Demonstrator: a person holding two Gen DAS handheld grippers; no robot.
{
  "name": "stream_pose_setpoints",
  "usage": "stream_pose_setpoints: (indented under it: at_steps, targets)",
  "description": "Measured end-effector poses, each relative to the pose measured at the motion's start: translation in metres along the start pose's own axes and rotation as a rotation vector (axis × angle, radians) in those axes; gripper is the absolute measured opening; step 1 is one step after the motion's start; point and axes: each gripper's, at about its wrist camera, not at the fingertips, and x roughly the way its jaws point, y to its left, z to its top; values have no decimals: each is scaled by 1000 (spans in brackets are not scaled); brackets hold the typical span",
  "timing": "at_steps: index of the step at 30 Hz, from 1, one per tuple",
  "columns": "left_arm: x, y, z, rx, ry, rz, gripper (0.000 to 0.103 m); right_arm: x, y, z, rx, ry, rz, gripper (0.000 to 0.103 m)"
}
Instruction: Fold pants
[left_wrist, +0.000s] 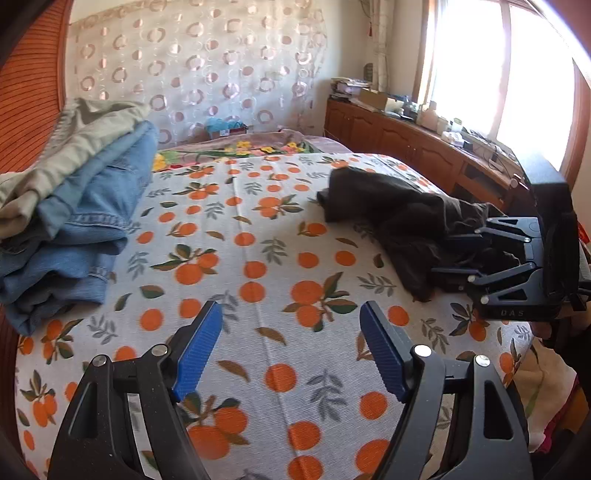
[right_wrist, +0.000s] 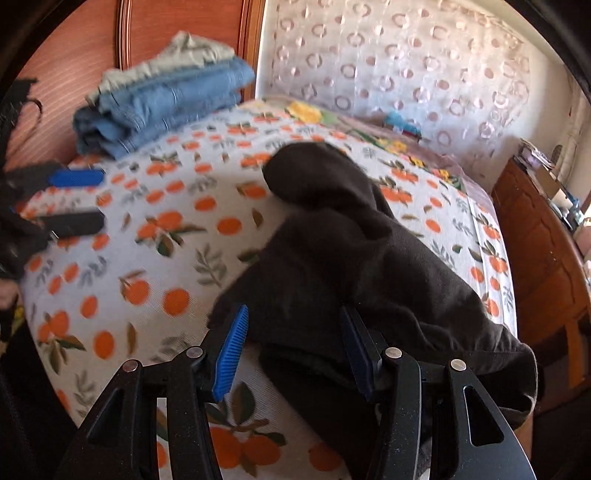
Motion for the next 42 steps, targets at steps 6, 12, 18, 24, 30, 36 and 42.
stream_pose_setpoints:
  at_steps: [6, 12, 18, 24, 30, 36, 42]
  targets:
    - [-14, 16, -2, -40, -31, 11, 78, -36, -7, 25, 15, -92, 50, 5]
    - [-35, 39, -5, -94, -72, 29, 78, -67, 17, 83, -51, -189, 119, 5]
    - [-65, 65, -3, -137, -128, 62, 78, -115, 48, 159, -161, -341, 125, 5]
    - [-94, 79, 3, -167, -186, 77, 78, -182, 41, 205, -132, -517, 51, 5]
    - [-108, 77, 12, -161, -227, 68, 78, -250, 7, 204, -56, -647, -40, 5]
    - [-94, 58, 17, -128, -203, 40, 78, -257, -18, 155, -14, -635, -117, 5]
    - [-66, 34, 19, -99, -144, -14, 78, -205, -35, 92, 55, -462, -182, 5]
